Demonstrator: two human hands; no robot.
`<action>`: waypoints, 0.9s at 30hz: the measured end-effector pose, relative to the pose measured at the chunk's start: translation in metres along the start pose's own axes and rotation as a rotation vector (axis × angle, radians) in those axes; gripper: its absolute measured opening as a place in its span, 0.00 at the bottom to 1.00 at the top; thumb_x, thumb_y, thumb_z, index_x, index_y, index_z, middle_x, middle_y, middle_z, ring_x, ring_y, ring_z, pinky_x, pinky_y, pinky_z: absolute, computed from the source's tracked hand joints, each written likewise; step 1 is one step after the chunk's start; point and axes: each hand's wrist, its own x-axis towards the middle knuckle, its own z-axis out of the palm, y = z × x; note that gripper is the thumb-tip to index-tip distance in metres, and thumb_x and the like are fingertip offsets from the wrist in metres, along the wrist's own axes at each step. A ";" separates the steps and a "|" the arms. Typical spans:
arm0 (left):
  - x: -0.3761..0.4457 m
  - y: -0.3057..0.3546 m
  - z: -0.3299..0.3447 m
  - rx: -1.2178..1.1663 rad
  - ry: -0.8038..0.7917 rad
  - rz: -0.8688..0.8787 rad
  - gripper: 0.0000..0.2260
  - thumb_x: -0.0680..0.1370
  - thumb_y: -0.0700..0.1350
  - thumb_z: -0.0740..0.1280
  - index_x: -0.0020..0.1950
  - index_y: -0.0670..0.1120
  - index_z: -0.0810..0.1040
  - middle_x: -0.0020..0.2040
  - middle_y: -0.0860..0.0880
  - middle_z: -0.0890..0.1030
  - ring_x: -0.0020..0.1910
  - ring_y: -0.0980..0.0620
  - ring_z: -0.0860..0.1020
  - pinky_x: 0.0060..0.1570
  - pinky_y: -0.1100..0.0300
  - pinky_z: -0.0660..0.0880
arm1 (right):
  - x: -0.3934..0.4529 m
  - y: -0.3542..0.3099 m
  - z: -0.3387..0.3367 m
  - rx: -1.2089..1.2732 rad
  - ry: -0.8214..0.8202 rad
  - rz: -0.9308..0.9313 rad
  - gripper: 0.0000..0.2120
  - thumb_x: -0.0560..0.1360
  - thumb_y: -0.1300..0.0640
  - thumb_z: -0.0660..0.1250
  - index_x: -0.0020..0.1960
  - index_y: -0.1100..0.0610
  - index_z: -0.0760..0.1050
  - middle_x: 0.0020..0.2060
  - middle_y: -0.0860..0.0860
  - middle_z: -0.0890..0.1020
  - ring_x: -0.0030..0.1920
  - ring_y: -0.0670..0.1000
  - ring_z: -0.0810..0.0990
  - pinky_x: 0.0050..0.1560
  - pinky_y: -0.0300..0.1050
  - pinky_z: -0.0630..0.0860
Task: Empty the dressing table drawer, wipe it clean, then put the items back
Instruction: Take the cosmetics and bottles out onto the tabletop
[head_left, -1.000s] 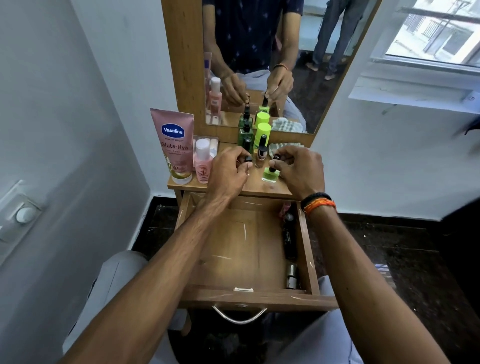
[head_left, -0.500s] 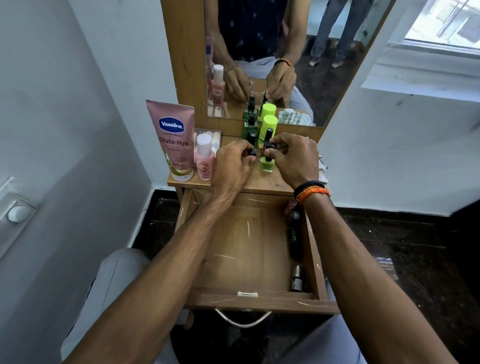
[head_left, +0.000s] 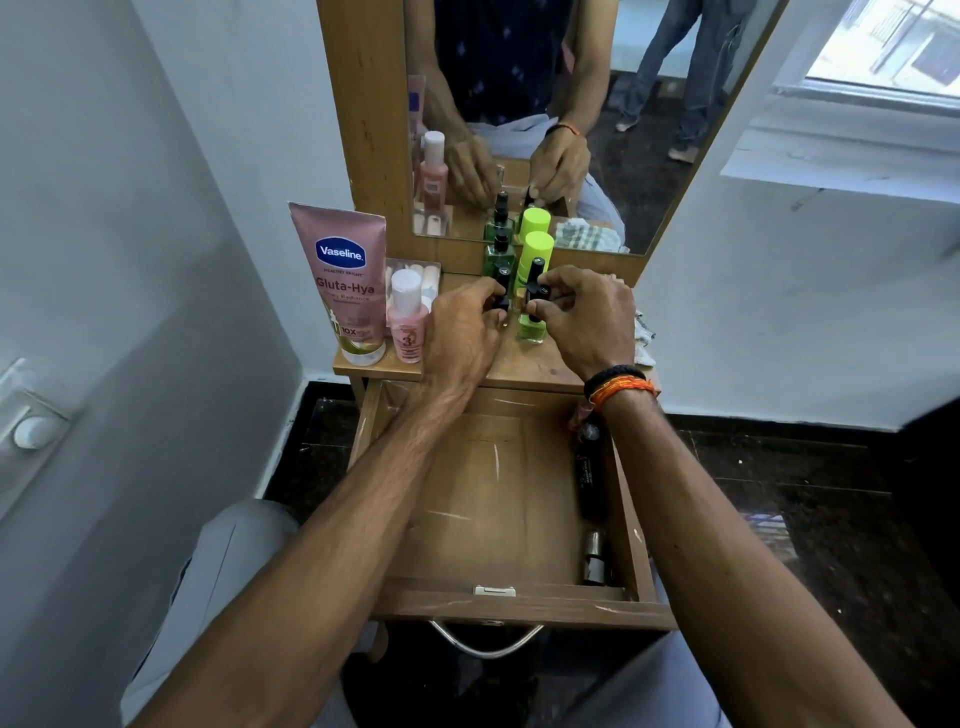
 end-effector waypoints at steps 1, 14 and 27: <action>0.000 0.000 0.000 -0.009 0.004 -0.002 0.10 0.77 0.35 0.71 0.57 0.43 0.83 0.52 0.47 0.86 0.51 0.52 0.83 0.48 0.63 0.78 | 0.000 0.000 0.000 0.000 0.001 -0.001 0.14 0.71 0.52 0.77 0.55 0.54 0.83 0.43 0.49 0.85 0.43 0.46 0.81 0.47 0.45 0.82; -0.003 -0.003 0.006 -0.006 0.021 -0.036 0.12 0.76 0.36 0.72 0.58 0.43 0.82 0.52 0.46 0.85 0.52 0.51 0.83 0.50 0.57 0.81 | -0.006 0.002 -0.005 0.042 0.018 0.010 0.19 0.70 0.51 0.78 0.59 0.54 0.81 0.41 0.49 0.84 0.42 0.47 0.81 0.46 0.45 0.82; -0.015 -0.001 0.013 0.013 0.077 -0.060 0.16 0.75 0.40 0.74 0.62 0.42 0.78 0.57 0.46 0.81 0.53 0.48 0.81 0.50 0.52 0.82 | -0.045 0.025 -0.039 0.072 0.077 0.121 0.08 0.72 0.55 0.75 0.51 0.54 0.83 0.42 0.46 0.85 0.42 0.44 0.82 0.49 0.41 0.81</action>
